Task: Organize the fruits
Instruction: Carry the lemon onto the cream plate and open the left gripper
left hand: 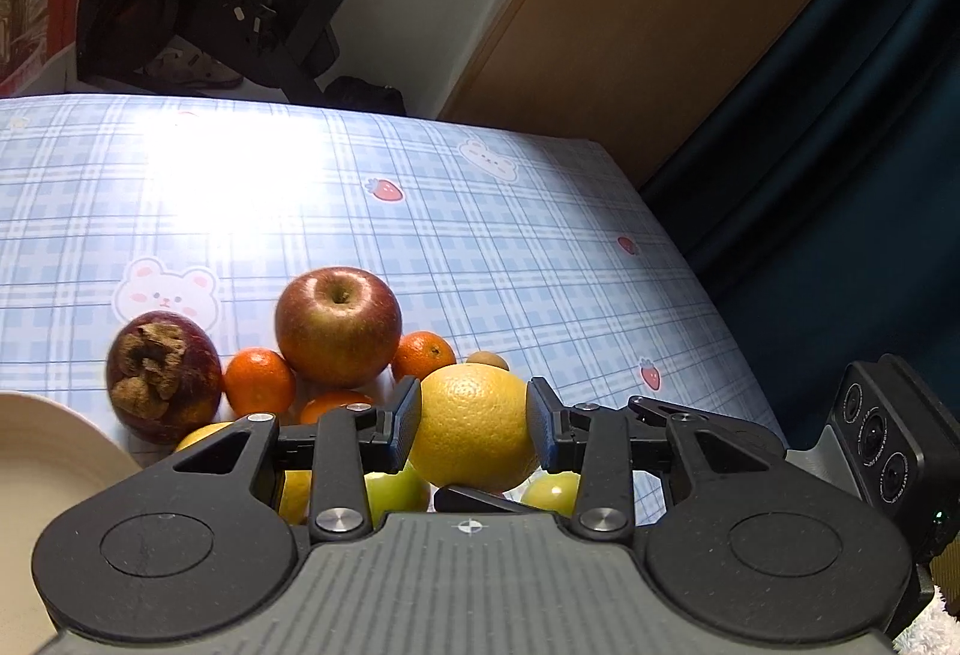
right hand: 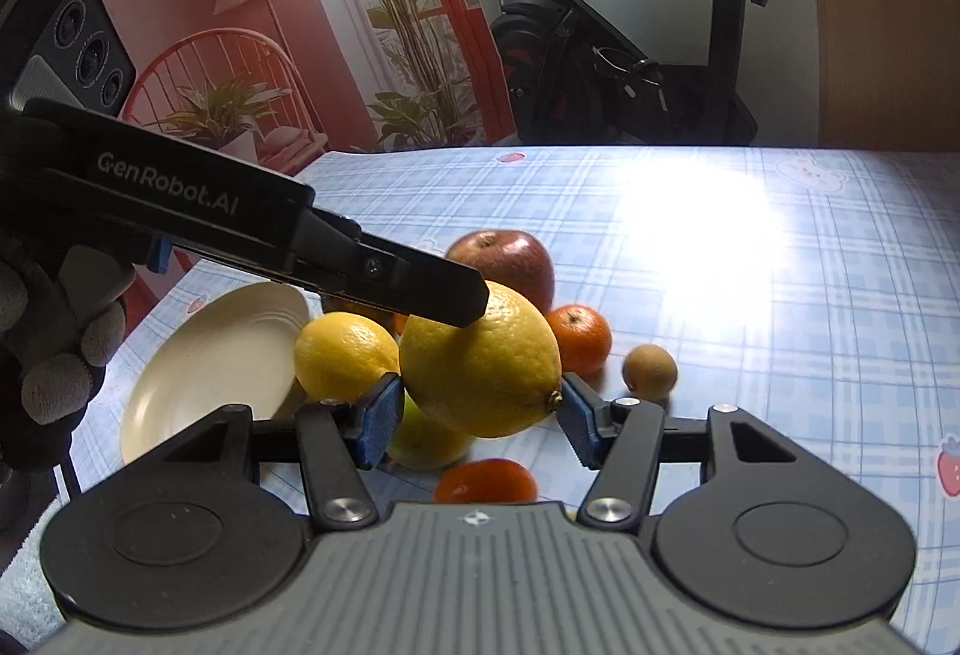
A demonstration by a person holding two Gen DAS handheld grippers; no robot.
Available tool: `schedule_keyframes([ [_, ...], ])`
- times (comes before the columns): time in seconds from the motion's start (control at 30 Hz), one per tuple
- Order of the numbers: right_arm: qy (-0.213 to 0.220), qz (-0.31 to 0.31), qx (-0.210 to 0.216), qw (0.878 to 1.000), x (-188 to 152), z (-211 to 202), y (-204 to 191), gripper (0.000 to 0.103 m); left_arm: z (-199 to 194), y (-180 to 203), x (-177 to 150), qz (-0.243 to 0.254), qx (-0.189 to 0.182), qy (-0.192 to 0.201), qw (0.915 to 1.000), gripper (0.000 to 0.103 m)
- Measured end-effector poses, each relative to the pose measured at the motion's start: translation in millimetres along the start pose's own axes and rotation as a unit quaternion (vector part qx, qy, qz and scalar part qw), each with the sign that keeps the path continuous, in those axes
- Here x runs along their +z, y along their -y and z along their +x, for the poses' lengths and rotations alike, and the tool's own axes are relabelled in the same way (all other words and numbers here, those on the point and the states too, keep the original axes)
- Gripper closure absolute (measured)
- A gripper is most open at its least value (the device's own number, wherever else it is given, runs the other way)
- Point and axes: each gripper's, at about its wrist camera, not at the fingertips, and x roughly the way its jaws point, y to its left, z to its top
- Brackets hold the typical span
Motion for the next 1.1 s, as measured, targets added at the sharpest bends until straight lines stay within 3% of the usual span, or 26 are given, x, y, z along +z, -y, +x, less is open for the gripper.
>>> schedule_keyframes([
  [0.27,-0.012,-0.057,0.052,0.997,25,45,-53,0.044,-70,-52,-1,-0.022,0.045,0.043,0.9978,0.062],
  [0.47,-0.05,-0.088,0.09,0.991,37,101,-95,0.044,-101,-109,-13,-0.081,0.08,0.067,0.9913,0.062],
  [0.7,-0.093,-0.124,0.091,0.984,38,148,-124,0.044,-103,-157,-20,-0.126,0.094,0.068,0.9851,0.062],
  [1.1,-0.116,-0.159,0.082,0.977,33,186,-147,0.044,-100,-176,-41,-0.137,0.119,0.072,0.9808,0.062],
])
